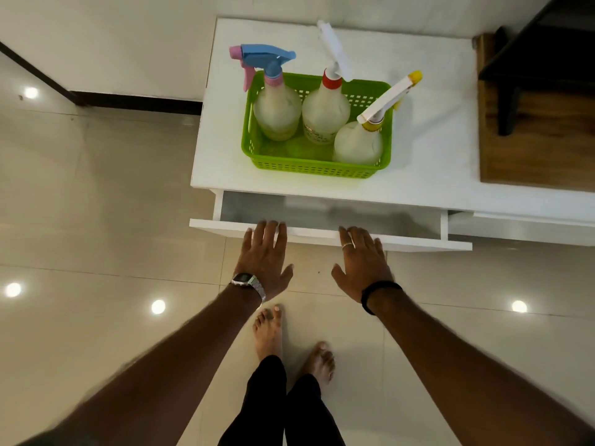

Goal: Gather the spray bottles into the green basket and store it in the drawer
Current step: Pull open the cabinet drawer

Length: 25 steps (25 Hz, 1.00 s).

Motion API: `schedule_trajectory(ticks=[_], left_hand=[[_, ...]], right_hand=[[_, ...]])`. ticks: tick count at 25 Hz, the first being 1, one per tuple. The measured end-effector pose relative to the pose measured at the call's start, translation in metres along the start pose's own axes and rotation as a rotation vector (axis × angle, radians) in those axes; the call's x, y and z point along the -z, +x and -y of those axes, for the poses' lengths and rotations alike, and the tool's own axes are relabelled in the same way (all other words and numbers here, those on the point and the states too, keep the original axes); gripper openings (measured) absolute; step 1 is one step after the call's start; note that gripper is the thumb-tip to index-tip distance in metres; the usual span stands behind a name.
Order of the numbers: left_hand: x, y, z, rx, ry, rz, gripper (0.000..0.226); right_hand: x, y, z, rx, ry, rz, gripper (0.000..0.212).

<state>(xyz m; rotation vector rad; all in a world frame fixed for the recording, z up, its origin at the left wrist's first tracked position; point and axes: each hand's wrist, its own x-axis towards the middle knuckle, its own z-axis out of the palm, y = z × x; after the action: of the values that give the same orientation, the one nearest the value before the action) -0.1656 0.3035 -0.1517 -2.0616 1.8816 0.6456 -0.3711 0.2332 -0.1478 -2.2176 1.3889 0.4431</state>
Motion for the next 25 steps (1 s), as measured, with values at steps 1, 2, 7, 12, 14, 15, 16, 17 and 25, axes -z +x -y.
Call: schedule_trajectory(ticks=[1, 2, 7, 12, 14, 15, 16, 17, 25], left_hand=[[-0.004, -0.009, -0.004, 0.012, -0.008, 0.019, 0.092], [-0.007, -0.018, -0.007, 0.025, -0.014, 0.047, 0.093], [-0.029, -0.068, -0.016, 0.016, -0.019, 0.140, 0.092], [-0.047, -0.124, -0.025, -0.012, -0.124, 0.100, 0.089], [-0.053, -0.140, -0.030, 0.001, -0.116, 0.172, 0.092], [-0.057, -0.145, -0.032, 0.010, -0.096, 0.205, 0.094], [-0.060, -0.152, -0.034, 0.019, -0.075, 0.239, 0.095], [-0.062, -0.158, -0.036, 0.027, -0.069, 0.255, 0.097], [-0.070, -0.198, -0.043, -0.028, -0.055, 0.232, 0.099]], right_hand=[[-0.003, -0.009, 0.000, 0.002, 0.011, 0.018, 0.079], [-0.007, -0.019, 0.001, 0.001, 0.023, 0.038, 0.080], [-0.028, -0.071, 0.006, 0.009, 0.056, 0.123, 0.082], [-0.053, -0.121, 0.010, 0.040, 0.057, 0.198, 0.084], [-0.063, -0.140, 0.012, 0.037, 0.065, 0.201, 0.082], [-0.067, -0.147, 0.013, 0.035, 0.071, 0.204, 0.081], [-0.072, -0.155, 0.015, 0.032, 0.075, 0.211, 0.079], [-0.076, -0.162, 0.016, 0.027, 0.077, 0.217, 0.078], [-0.094, -0.196, 0.021, 0.014, 0.057, 0.253, 0.078]])
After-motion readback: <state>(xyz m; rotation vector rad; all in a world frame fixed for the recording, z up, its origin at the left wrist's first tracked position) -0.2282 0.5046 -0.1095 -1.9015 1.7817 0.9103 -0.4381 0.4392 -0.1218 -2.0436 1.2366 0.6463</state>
